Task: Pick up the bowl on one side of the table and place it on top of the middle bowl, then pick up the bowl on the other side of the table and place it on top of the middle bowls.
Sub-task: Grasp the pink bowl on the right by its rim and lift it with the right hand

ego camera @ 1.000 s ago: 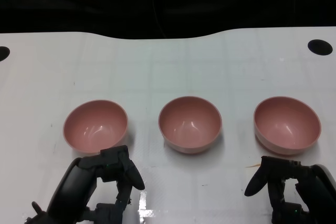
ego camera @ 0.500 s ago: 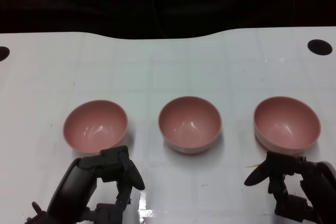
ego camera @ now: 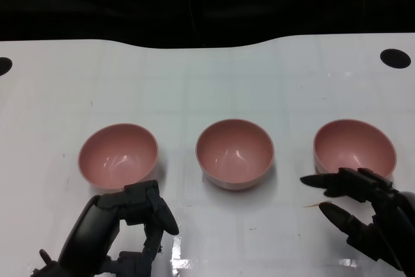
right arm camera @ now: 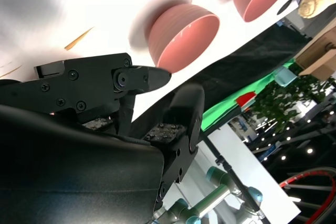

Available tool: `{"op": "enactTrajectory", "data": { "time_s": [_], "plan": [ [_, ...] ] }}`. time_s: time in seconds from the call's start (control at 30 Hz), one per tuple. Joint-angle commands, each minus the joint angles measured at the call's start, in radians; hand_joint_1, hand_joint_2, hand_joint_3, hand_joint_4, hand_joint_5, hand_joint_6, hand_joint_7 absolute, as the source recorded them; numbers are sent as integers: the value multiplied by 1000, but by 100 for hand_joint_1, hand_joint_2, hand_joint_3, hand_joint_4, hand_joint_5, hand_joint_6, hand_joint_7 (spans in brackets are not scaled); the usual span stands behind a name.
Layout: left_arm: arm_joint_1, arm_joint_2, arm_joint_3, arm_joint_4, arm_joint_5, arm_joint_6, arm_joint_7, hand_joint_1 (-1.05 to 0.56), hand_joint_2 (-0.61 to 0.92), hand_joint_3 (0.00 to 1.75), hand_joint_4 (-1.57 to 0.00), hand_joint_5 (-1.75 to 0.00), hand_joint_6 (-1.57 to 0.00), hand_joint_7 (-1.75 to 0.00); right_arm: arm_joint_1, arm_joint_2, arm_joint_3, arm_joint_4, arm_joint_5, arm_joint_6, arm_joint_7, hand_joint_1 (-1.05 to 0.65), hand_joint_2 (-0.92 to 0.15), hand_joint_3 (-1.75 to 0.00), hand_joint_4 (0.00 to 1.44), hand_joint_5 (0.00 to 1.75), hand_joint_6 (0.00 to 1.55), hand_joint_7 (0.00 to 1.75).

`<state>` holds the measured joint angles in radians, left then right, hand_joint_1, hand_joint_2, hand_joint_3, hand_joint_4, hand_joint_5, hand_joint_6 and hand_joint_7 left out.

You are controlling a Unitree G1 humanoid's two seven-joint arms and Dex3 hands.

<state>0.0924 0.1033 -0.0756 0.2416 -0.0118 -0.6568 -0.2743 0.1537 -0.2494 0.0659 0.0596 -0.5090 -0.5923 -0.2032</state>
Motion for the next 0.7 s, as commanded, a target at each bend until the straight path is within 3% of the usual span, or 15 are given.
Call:
{"op": "enactTrajectory", "data": {
  "time_s": [0.03,0.33,0.7],
  "plan": [
    [0,13,5,5,-12,-6,-7,-13,33,143,-83,-170,-80,-142,10,-13,-25,-33,-17,49,-9,-50,-88,-1,16,84,31,33],
    [-9,9,1,12,-8,-11,-4,-13,33,143,-83,-170,-81,-141,19,-14,-23,-120,-142,180,-22,-63,-84,0,1,74,22,17],
    [-8,6,-3,10,-10,-18,-6,-13,35,142,-83,-169,-80,-141,-31,-23,22,-191,-350,445,10,-66,-82,0,0,65,22,16]
  ]
}}
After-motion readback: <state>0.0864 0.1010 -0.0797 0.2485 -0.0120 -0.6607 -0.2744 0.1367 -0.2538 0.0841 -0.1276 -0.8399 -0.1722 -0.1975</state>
